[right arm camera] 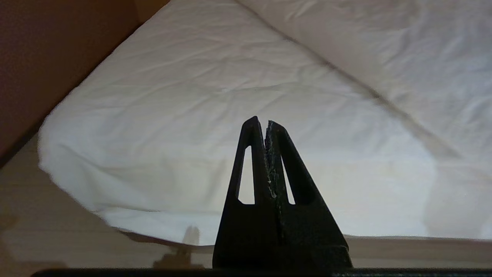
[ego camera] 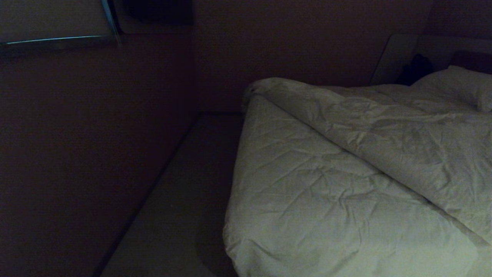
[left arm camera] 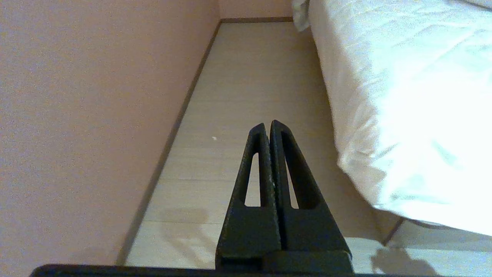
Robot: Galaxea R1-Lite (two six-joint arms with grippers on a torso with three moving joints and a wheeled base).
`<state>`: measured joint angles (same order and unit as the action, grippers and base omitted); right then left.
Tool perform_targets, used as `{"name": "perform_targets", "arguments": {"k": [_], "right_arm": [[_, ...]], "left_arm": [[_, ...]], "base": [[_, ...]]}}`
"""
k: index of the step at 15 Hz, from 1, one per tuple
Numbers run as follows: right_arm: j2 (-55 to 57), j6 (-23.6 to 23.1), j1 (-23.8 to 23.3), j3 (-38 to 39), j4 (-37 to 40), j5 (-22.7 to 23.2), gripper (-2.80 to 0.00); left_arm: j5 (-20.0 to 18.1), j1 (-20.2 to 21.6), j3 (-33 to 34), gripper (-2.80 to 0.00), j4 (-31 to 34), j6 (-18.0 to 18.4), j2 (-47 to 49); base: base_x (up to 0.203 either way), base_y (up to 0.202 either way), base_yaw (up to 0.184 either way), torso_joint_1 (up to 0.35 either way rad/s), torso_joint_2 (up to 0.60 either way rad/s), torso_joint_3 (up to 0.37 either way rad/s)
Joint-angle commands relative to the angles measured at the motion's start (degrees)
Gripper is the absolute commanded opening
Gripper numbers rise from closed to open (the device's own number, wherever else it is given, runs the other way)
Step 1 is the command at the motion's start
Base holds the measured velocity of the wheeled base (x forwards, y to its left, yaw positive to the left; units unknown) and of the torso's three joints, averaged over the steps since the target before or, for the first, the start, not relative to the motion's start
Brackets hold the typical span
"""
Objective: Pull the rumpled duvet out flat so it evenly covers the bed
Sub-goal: Hold the folded corner of the quilt
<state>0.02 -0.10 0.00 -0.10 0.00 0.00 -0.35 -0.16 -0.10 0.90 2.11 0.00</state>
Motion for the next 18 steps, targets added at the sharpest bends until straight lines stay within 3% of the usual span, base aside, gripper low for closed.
{"name": "perform_targets", "arguments": {"k": [1,18], "right_arm": [[0.1,0.0,0.0,0.0,0.0,0.0,-2.8],[0.0,0.0,0.0,0.0,0.0,0.0,-2.8]], "left_arm": [[0.0,0.0,0.0,-2.8,0.0,0.0,0.0],[0.0,0.0,0.0,-2.8,-0.1,0.4,0.0]], "base": [[0.0,-0.193,0.0,0.002,0.0,0.002],[0.0,-0.194,0.0,0.003,0.0,0.003]]}}
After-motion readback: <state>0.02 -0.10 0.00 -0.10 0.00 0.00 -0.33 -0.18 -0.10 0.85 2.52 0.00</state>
